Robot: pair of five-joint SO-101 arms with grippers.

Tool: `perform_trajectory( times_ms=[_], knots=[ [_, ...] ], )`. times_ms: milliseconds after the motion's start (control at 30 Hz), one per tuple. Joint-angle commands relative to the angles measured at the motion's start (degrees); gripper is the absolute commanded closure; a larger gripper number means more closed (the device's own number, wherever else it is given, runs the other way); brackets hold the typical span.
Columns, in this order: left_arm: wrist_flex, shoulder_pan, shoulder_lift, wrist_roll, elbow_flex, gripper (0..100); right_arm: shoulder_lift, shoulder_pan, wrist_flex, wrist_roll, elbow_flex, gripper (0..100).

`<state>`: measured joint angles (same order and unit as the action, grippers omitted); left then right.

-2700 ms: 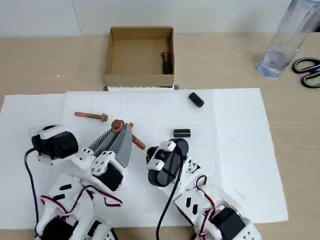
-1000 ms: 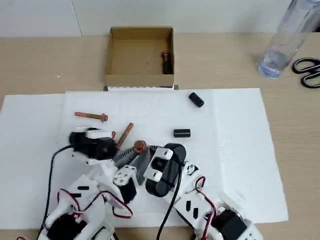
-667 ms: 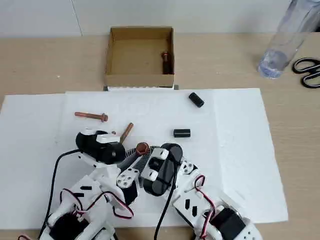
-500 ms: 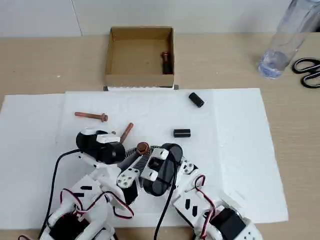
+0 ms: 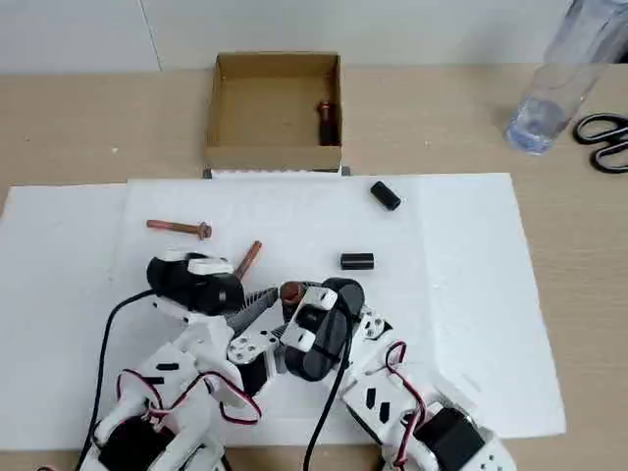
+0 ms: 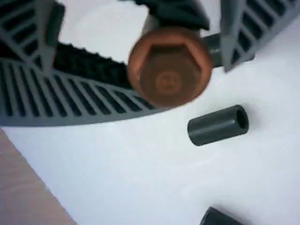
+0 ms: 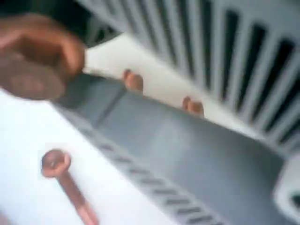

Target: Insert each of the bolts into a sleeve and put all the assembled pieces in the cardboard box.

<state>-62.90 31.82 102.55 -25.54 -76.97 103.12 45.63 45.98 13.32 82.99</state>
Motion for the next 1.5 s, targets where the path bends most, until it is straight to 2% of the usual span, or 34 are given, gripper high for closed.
perform_trajectory(
  times_ms=[0,333,400,533,667,767,1000,1200,1467],
  knots=[
    [-0.18,-1.58,-0.53,1.32,2.51,77,0.66,0.31,-1.54,0.44,-3.08,99.7],
    [-0.09,-9.05,-0.53,3.96,11.82,77,0.75,0.13,-1.54,0.26,-1.76,99.7],
    [0.0,-10.99,-0.53,3.96,13.67,82,0.75,-0.92,-1.54,0.26,-1.76,99.7],
    [0.18,-15.65,-0.26,4.04,14.73,100,0.75,-4.18,-1.54,0.26,-1.76,99.7],
    [0.0,-21.54,-0.26,4.04,13.93,99,0.75,-7.96,-1.54,0.18,-1.41,99.7],
    [0.0,-26.11,-0.26,5.54,10.51,99,0.75,-11.3,-1.54,0.09,-0.44,99.7],
    [1.14,-35.16,-0.18,11.25,-3.82,99,0.66,-20.53,-0.4,-7.3,0.88,99.7],
    [2.64,-35.52,-0.18,13.98,-8.84,99,0.75,-26.24,6.37,-7.56,1.67,99.7],
    [2.73,-35.6,-0.18,13.98,-15.87,99,0.4,-31.25,8.57,-11.52,1.58,99.7]
  ],
)
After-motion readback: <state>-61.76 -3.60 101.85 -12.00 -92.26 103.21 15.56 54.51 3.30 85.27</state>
